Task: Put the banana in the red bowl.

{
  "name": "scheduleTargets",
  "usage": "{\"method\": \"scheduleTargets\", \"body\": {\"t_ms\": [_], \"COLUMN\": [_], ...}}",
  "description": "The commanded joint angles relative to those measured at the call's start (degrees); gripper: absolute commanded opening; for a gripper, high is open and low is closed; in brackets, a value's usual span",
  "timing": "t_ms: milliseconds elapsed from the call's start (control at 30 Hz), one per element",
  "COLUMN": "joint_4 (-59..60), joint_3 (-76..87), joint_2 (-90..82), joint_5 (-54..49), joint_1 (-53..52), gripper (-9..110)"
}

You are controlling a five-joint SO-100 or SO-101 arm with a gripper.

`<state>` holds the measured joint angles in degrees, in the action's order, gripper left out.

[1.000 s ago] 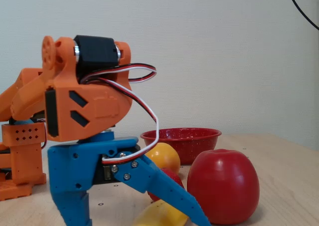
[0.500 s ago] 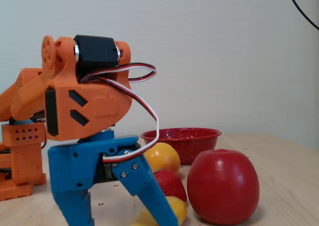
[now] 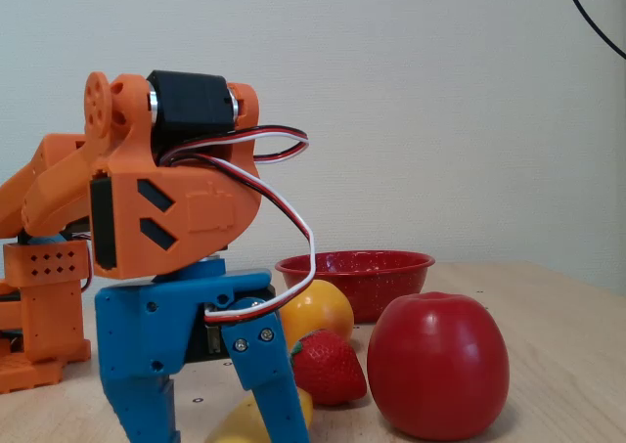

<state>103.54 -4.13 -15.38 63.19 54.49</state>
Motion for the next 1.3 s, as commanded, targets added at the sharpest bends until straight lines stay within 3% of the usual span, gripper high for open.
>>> {"method": "scheduleTargets", "body": {"t_ms": [0,367,700,1000,1267], "joint_4": [5.1,5.1,5.1,3.43,-5.54], "joint_3": [-5.1,-7.56,2.9,23.29,47.55], "joint_2": [-3.87,-9.23,-24.52,-43.59,-63.28], "joint_5": [2.11,-0.88,-3.87,-6.94,-18.98], "joint_1": [0.26,-0.62,-0.79,-2.29,-8.96], "gripper": [0,0,0,0,0]}}
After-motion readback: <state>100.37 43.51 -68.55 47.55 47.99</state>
